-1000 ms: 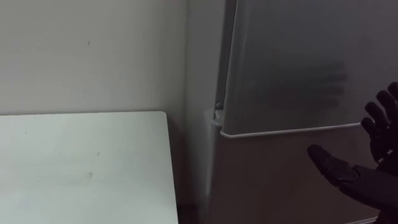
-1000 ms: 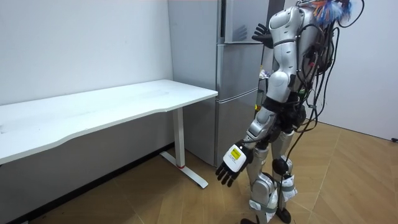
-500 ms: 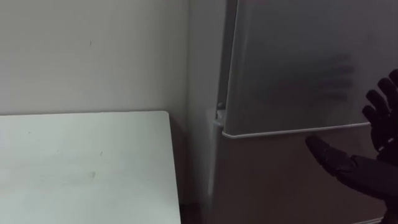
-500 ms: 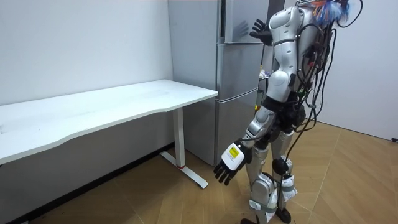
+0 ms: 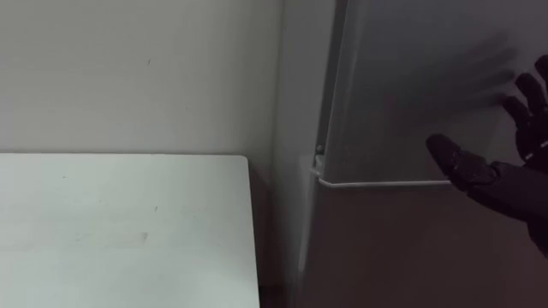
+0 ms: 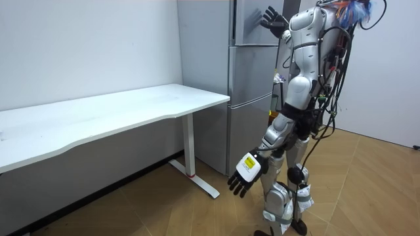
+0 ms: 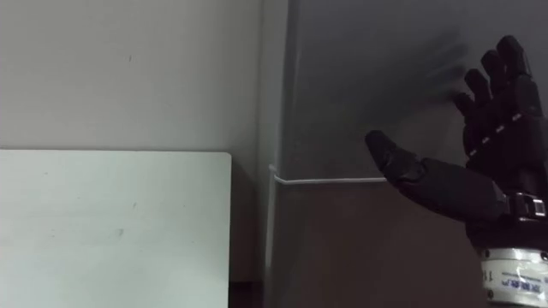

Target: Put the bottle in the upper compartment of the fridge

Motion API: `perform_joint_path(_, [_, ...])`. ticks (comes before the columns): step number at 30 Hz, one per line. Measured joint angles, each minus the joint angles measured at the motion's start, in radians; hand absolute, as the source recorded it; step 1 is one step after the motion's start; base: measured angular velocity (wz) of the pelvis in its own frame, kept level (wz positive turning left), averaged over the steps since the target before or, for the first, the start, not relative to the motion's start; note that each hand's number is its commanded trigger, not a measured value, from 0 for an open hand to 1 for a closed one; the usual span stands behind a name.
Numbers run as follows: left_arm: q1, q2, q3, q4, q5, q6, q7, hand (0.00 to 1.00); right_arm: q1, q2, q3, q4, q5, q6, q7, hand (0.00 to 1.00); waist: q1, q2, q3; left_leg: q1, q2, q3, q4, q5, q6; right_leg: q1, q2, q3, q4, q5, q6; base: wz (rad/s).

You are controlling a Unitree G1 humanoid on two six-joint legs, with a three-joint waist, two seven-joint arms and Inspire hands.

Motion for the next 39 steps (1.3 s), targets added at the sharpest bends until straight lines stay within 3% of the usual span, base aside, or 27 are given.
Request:
perform_joint_path(3, [-0.001,0.0,0.0,-0.012,0.008,0.003,-0.004,0.0,-0.032,-0.025,0.0,0.045,0.0,0.0,-0.015,0.0,0.002,-0.007,0.0014,0.003,0.0,-0.001,0.001,0.0,0.0,0.001,0.0,-0.001,0.0,0.0,0.0,0.0])
perform_joint_path(10, [-0.009,0.001,0.0,-0.031,0.008,0.032,-0.022,0.0,-0.132,-0.027,0.002,0.131,-0.002,-0.001,-0.055,0.0,0.015,-0.02,0.0024,-0.001,0.0,-0.007,0.006,0.0,0.0,0.002,0.001,-0.003,0.0,0.0,0.0,0.0])
perform_joint_path(15, [-0.029,0.008,-0.001,-0.032,0.008,0.064,-0.032,0.0,-0.132,-0.026,0.003,0.151,-0.018,0.0,-0.07,0.0,0.022,-0.016,0.0056,-0.015,0.0,-0.018,0.02,0.0,0.0,0.003,-0.002,-0.018,-0.001,0.003,-0.002,0.06])
perform_joint_path(22, [-0.011,0.025,-0.005,-0.079,0.008,0.11,-0.072,0.0,-0.148,-0.044,0.008,0.247,-0.08,-0.005,-0.052,0.0,0.03,-0.01,0.0037,-0.018,0.0,-0.043,0.025,0.001,-0.001,0.014,-0.008,-0.033,-0.008,0.006,-0.005,0.08])
perform_joint_path(25, [0.003,0.025,-0.005,-0.104,0.008,0.113,-0.074,0.0,-0.164,-0.045,0.009,0.289,-0.084,-0.023,-0.03,0.0,0.03,-0.008,0.0032,-0.017,0.0,-0.041,0.031,0.001,-0.001,0.018,-0.008,-0.03,0.002,0.006,-0.006,0.0])
perform_joint_path(39, [0.021,0.026,-0.006,-0.135,0.007,0.112,-0.078,0.0,-0.186,-0.066,0.017,0.361,-0.113,-0.03,-0.012,0.0,0.042,-0.009,0.0009,-0.017,0.0,-0.042,0.039,0.005,0.0,0.016,-0.01,-0.03,0.005,0.008,-0.007,0.0])
